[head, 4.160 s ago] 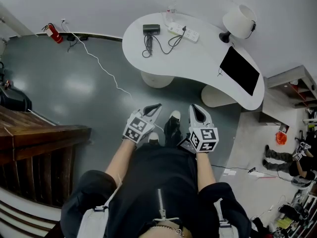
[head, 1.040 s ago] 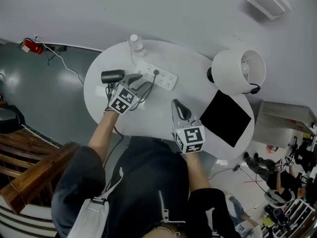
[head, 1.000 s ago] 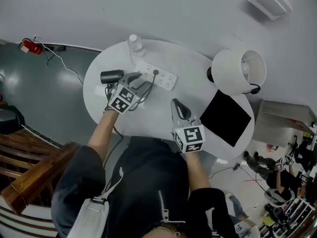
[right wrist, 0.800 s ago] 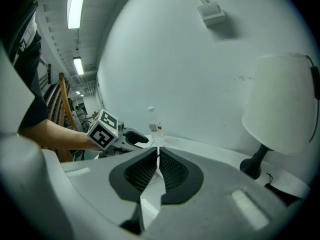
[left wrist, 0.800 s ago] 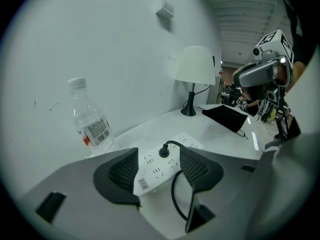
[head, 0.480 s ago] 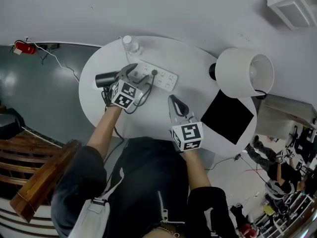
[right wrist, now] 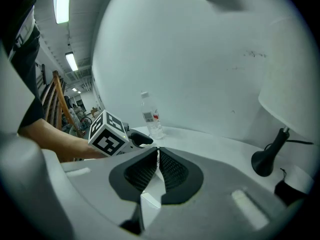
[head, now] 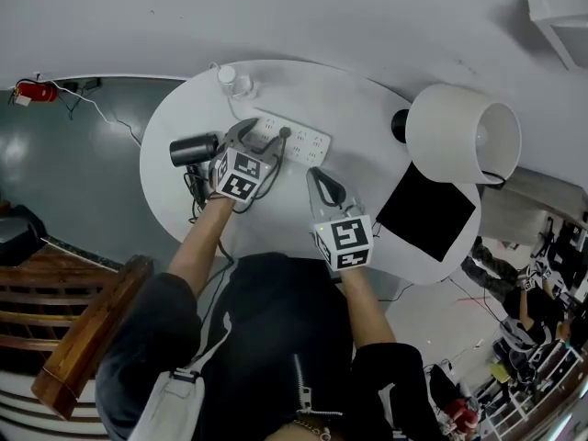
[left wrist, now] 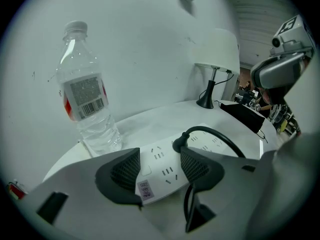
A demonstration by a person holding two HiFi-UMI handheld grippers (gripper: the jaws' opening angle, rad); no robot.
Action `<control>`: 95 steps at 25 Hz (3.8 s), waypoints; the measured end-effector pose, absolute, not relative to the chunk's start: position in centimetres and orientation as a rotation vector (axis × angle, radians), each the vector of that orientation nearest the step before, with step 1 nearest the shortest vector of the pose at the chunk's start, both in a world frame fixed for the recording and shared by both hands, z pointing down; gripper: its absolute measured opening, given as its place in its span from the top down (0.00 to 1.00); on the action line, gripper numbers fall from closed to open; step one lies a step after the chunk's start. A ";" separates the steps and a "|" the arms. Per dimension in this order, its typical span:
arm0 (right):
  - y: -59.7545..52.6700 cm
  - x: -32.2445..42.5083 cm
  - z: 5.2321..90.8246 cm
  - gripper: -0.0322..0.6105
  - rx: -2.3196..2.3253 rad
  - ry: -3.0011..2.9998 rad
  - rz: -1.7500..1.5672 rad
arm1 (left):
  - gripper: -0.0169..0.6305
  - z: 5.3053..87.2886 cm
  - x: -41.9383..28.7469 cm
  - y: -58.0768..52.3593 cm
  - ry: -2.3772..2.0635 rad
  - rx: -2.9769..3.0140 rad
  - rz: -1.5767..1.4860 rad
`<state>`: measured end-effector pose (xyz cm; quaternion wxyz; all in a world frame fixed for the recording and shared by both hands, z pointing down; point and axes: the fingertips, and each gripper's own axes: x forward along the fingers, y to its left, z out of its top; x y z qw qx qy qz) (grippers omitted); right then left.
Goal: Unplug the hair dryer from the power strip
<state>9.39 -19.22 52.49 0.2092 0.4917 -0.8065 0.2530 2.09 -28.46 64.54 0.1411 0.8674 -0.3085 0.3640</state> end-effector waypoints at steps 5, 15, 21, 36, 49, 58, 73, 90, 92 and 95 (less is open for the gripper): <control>-20.1 8.7 54.2 0.94 1.329 -2.220 0.736 | 0.59 65.8 1.6 -28.7 -0.879 2.457 1.082; -23.1 8.3 56.9 0.94 1.264 -2.207 0.714 | 0.64 65.8 1.3 -29.0 -0.880 2.408 1.044; -25.0 7.1 59.4 0.91 1.064 -2.198 0.497 | 0.74 65.6 0.8 -29.7 -0.859 2.368 1.025; -27.0 3.8 62.6 0.80 0.982 -2.254 0.331 | 0.60 65.9 1.8 -28.4 -0.808 2.462 1.090; -27.8 4.1 63.3 0.84 1.020 -2.256 0.518 | 0.60 66.1 1.8 -28.3 -0.829 2.456 1.073; -27.8 4.2 63.1 0.86 1.105 -2.204 0.490 | 0.59 66.1 1.9 -28.4 -0.832 2.452 1.076; -28.2 4.5 62.7 0.86 1.066 -2.201 0.605 | 0.59 65.8 1.9 -28.4 -0.828 2.461 1.070; -27.6 3.9 62.4 0.87 1.035 -2.165 0.401 | 0.59 65.9 1.9 -28.4 -0.822 2.464 1.052; -27.6 3.9 62.4 0.87 1.035 -2.166 0.404 | 0.59 66.0 1.9 -28.4 -0.820 2.463 1.053; -27.6 4.0 62.5 0.87 1.041 -2.165 0.409 | 0.59 66.0 1.9 -28.4 -0.820 2.463 1.048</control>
